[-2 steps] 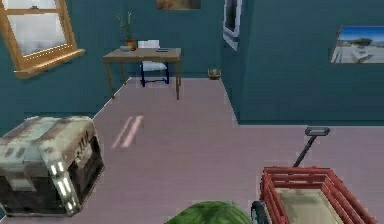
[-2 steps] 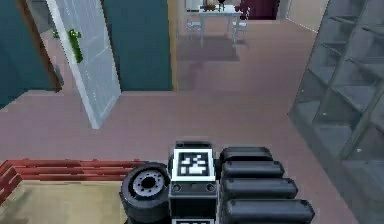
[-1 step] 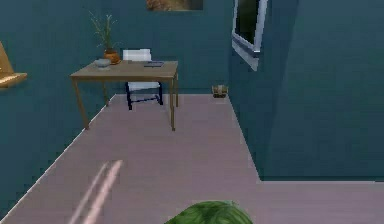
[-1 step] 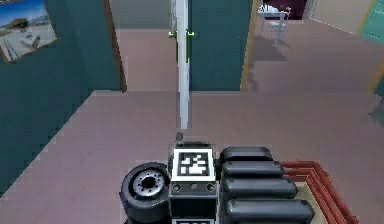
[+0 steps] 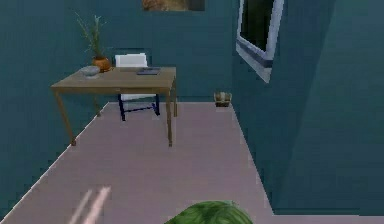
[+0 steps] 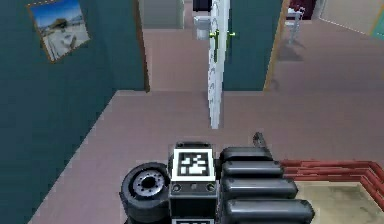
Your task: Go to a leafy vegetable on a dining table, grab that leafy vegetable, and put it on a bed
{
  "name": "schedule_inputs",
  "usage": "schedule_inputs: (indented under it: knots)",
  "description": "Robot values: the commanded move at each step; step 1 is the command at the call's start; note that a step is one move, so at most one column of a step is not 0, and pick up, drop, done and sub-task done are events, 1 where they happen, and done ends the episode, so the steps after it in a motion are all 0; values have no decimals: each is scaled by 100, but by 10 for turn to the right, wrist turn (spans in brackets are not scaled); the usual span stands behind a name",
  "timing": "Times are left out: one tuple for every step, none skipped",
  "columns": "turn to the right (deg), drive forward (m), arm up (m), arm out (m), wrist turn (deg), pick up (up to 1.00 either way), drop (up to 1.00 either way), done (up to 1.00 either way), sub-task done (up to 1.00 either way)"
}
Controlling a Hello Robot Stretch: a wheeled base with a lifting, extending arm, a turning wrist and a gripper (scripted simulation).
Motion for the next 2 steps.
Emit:
schedule_inputs:
  knots:
    - [450, 0, 0, 0, 0, 0, 0, 0, 0]
    - [180, 0, 0, 0, 0, 0, 0, 0, 0]
